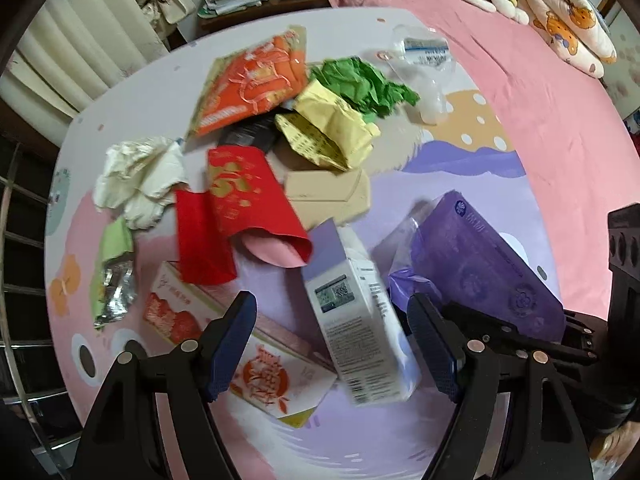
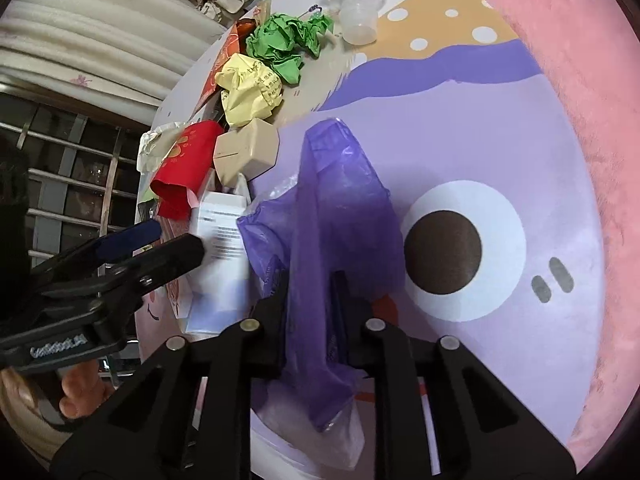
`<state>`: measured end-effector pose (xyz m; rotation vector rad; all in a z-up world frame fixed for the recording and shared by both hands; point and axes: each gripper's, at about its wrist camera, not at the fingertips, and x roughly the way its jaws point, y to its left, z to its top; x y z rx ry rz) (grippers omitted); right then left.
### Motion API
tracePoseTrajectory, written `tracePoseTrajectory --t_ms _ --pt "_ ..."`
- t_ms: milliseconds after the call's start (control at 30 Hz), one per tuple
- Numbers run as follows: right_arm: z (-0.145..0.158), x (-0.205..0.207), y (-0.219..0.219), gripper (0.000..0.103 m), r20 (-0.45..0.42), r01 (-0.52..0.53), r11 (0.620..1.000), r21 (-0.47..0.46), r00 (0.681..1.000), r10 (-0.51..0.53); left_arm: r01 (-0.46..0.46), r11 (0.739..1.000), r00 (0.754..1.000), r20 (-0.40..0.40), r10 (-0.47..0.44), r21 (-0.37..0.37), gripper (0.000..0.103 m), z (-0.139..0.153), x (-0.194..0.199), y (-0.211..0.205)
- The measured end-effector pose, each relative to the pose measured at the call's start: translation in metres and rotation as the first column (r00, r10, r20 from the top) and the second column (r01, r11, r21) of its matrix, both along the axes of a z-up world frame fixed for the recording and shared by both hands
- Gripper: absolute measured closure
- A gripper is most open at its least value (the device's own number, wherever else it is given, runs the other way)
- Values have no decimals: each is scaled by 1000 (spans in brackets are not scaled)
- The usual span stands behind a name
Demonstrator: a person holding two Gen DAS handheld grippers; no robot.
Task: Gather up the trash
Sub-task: 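Grasp the purple plastic bag with the right gripper while the left grasps the white box, then carry the bag and box over the bin and open both grippers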
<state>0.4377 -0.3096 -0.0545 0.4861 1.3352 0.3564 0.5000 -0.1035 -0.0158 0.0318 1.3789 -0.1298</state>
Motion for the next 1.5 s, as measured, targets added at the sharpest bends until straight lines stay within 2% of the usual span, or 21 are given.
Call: tracePoseTrajectory --t_ms 200,300,400,467,533,700,833,967,1100,1267,1500 --pt "16 -10 -5 91 64 -17 997 -77 998 21 12 1000 999 -49 -11 14 26 -19 1 -15" --pt "19 -15 -10 91 73 -8 996 -86 997 14 16 1000 998 -67 -15 24 30 -27 0 -24" --pt "20 -19 -14 92 80 8 996 -84 997 -1 5 1000 996 -85 -4 21 42 -35 -2 -29" --pt "21 -22 -16 93 83 14 996 -85 997 -7 -13 1000 996 -87 13 0 60 -39 -5 -31" --pt "23 -26 -17 93 86 20 996 -89 996 -12 -19 1000 997 -73 19 -4 68 -39 -8 -33" --pt "35 -42 -15 93 109 37 995 -93 994 -27 -37 999 999 2 37 -40 68 -21 -29 -28" --pt "51 -64 -14 93 133 50 995 -91 990 -37 -35 996 997 65 40 -78 68 12 -52 -19" --pt "74 -99 -3 93 169 57 994 -99 985 -39 -27 994 991 125 40 -105 68 49 -87 -1" --pt "96 -140 13 94 200 70 993 -100 979 -49 -25 992 982 181 47 -126 68 83 -140 20" --pt "117 -205 43 94 222 78 991 -109 974 -52 -11 991 970 237 43 -135 68 111 -215 53" --pt "124 -292 87 94 218 82 988 -130 974 -52 1 994 948 317 35 -111 68 130 -325 107"
